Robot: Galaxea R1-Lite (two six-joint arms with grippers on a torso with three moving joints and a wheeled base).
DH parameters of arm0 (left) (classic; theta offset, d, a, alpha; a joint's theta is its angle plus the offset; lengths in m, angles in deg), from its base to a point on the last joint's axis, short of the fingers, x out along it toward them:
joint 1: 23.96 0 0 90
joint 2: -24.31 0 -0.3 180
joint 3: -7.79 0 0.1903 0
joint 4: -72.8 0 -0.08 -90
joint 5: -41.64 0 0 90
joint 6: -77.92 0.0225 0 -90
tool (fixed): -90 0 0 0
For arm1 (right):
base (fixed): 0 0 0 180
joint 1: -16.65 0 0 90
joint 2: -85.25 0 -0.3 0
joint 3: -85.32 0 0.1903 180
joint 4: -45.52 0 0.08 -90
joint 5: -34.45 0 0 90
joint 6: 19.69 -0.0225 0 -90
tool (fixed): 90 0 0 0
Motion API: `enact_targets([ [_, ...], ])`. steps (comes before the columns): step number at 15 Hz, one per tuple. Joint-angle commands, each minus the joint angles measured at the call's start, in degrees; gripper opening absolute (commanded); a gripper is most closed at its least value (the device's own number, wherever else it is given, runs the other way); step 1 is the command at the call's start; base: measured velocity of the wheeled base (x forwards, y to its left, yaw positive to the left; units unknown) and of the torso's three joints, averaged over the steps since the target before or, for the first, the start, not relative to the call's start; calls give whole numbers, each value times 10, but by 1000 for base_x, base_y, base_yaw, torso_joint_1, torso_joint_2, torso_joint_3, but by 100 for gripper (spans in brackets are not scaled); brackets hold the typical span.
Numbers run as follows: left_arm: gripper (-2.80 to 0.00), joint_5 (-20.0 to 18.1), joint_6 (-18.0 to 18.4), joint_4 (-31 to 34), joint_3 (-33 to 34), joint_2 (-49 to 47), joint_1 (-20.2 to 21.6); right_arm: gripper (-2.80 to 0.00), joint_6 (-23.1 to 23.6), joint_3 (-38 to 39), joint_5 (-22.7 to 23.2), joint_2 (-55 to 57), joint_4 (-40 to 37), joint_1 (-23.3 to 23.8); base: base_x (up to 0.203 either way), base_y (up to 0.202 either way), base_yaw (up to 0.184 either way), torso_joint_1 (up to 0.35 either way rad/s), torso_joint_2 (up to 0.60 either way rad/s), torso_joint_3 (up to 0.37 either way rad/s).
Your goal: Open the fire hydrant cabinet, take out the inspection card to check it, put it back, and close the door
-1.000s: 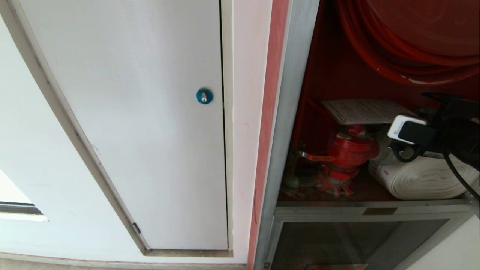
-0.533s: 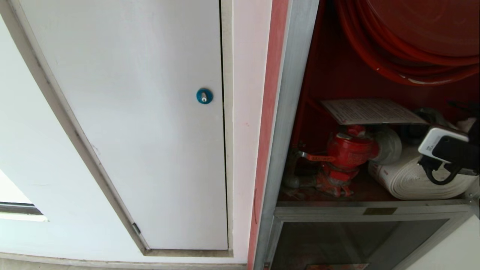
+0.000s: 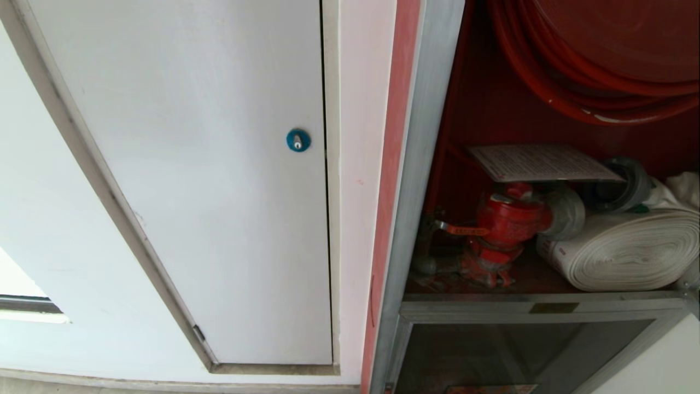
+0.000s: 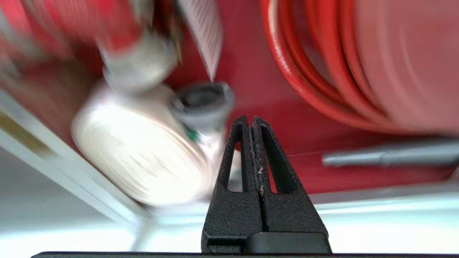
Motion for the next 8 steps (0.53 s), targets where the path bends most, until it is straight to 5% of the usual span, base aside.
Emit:
enact_targets([
  [1, -280, 0, 0, 1, 0, -1, 0, -280, -77, 0, 0, -27, -2, -11, 0, 0, 0, 0, 0, 0],
  [8, -280, 0, 0, 0, 0, -1, 0, -280, -539, -74, -10, -54, -137, -12, 0, 0, 0, 0, 0, 0],
])
